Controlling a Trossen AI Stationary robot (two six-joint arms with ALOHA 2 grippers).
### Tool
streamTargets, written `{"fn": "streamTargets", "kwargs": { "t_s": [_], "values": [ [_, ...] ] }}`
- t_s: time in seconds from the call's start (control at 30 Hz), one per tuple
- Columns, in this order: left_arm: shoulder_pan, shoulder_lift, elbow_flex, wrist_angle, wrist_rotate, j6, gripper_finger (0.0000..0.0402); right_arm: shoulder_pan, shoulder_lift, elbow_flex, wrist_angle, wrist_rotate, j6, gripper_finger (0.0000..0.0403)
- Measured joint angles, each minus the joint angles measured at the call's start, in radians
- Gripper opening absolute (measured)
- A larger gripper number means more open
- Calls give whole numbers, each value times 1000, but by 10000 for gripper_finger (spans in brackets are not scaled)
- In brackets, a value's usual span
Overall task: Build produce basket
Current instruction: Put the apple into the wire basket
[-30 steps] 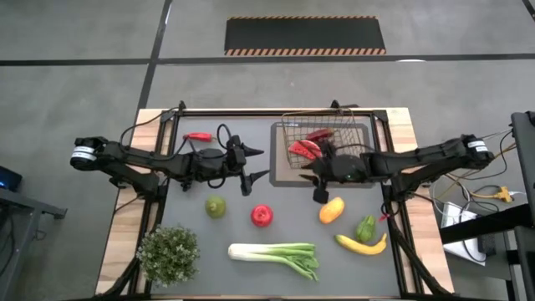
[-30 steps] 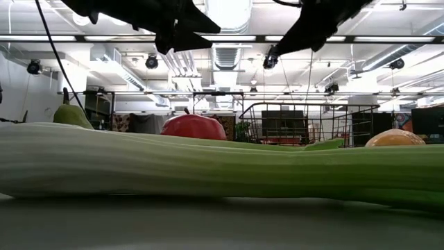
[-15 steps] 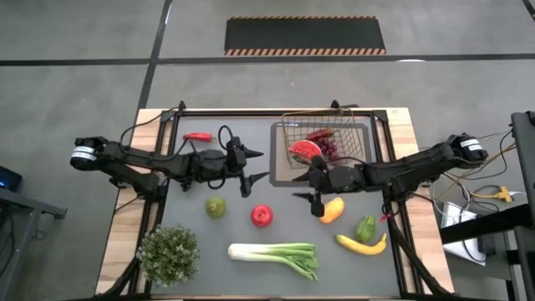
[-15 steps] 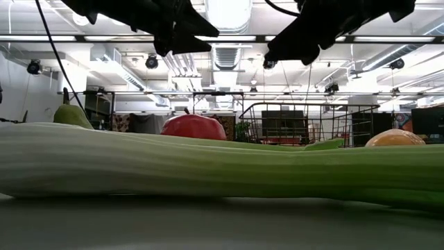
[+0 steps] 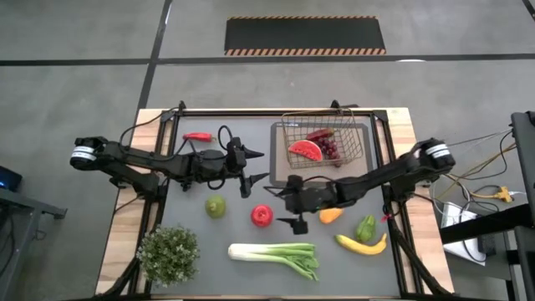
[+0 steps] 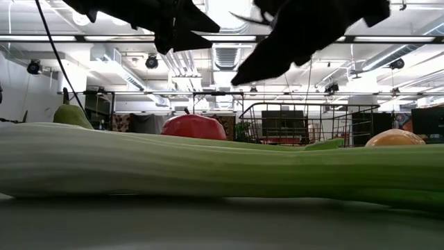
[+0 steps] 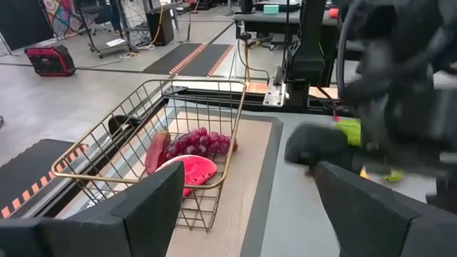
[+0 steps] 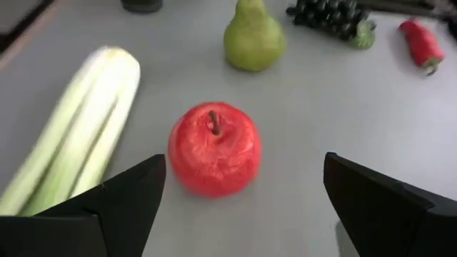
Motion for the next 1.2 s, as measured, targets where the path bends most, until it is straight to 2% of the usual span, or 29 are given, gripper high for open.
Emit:
{"fn": "streamTargets", "kwargs": {
  "t_s": [0.3, 0.5, 0.7, 0.97, 1.2],
  "values": [
    [0, 0, 0, 1, 0, 24, 299, 0, 180, 83, 74, -4, 1, 363],
    [0, 0, 0, 3, -1, 25, 299, -1, 218, 94, 114, -8, 1, 363],
    [0, -1, 0, 10, -1, 25, 299, -1, 256, 87, 210, -60, 12, 363],
    [0, -1, 3, 13, -3, 29, 299, -14, 312, 86, 309, -42, 12, 363],
    [-1, -1, 3, 12, -3, 30, 299, -23, 326, 83, 311, -3, -2, 363]
  ]
}}
